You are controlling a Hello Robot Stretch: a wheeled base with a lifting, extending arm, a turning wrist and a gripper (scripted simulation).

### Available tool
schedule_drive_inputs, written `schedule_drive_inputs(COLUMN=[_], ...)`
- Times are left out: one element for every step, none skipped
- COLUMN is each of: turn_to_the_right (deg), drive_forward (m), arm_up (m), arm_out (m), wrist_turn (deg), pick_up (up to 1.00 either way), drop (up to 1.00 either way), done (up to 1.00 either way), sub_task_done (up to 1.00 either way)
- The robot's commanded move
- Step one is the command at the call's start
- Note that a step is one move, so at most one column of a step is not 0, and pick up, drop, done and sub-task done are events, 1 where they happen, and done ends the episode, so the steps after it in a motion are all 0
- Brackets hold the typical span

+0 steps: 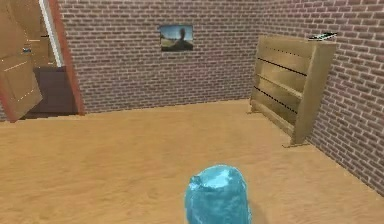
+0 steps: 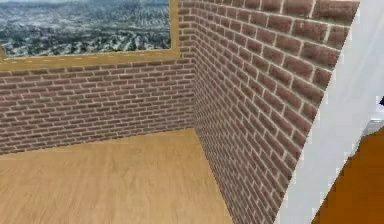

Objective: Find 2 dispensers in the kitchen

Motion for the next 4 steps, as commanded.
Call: schedule_drive_inputs(turn_to_the_right=[0.0, -45.0, -18.0, 0.0], drive_forward=[0.35, 0.00, 0.00, 0.30], arm_up=[0.00, 0.00, 0.00, 0.00], arm_out=[0.00, 0.00, 0.00, 0.00], wrist_turn=[0.0, 0.0, 0.0, 0.0], pick_up=[0.00, 0.00, 0.00, 0.00], drop=[0.00, 0.00, 0.00, 0.00], done=[0.00, 0.00, 0.00, 0.00], sub_task_done=[0.00, 0.00, 0.00, 0.00])
